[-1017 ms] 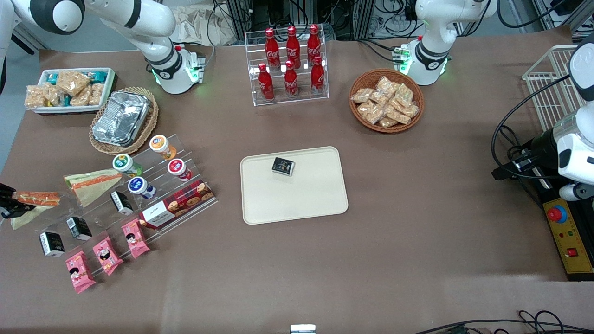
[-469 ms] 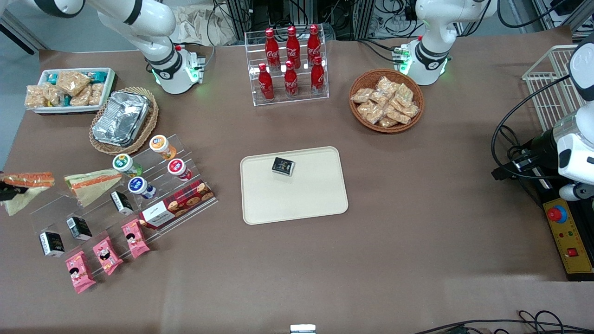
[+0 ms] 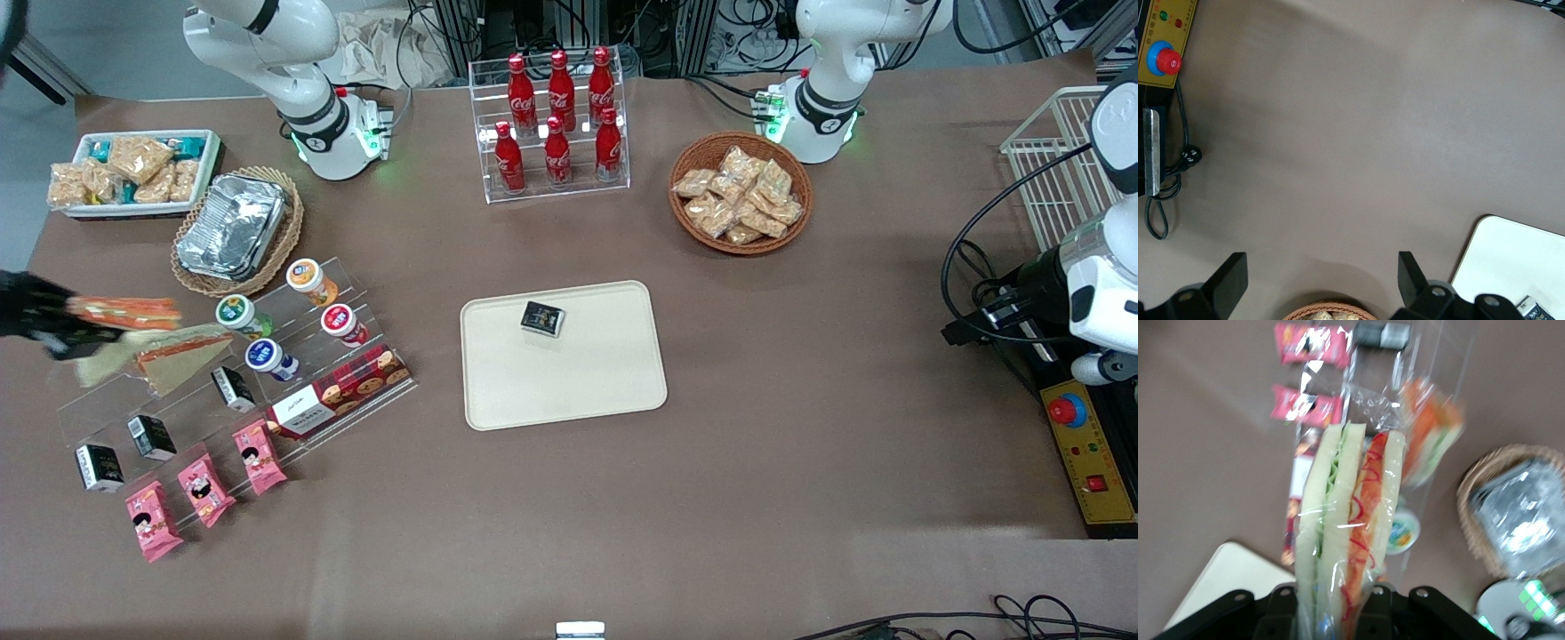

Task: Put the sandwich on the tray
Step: 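Lift the sandwich out of the rack with the right gripper, then carry the held sandwich over the beige tray beside the black box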

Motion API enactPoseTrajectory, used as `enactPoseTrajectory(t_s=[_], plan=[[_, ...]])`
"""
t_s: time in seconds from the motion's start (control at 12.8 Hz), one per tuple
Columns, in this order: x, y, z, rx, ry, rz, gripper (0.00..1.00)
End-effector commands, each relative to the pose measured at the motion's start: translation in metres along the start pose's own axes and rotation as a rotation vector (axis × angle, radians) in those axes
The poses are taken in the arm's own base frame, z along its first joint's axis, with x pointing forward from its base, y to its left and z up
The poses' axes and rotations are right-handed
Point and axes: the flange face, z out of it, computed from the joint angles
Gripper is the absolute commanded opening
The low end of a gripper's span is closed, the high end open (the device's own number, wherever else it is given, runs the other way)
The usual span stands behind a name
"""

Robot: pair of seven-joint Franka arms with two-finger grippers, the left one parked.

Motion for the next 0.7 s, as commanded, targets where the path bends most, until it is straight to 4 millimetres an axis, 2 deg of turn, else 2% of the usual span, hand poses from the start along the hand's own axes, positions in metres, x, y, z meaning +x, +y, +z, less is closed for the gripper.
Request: enactPoseTrajectory(t_s=[0.0,0.16,0.31,0.63], plan=[[-0.060,-0.052,0.013,-0.013,-0.004,0.132,0.00],[-0.108,-0.095,0.023,0.011,0.025,0.220,0.00],[-0.142,-0.134,0.045,0.044,0.042,0.309,0.00],[-0.207,-0.204,0.111,0.089,0.038,0.421,0.02]])
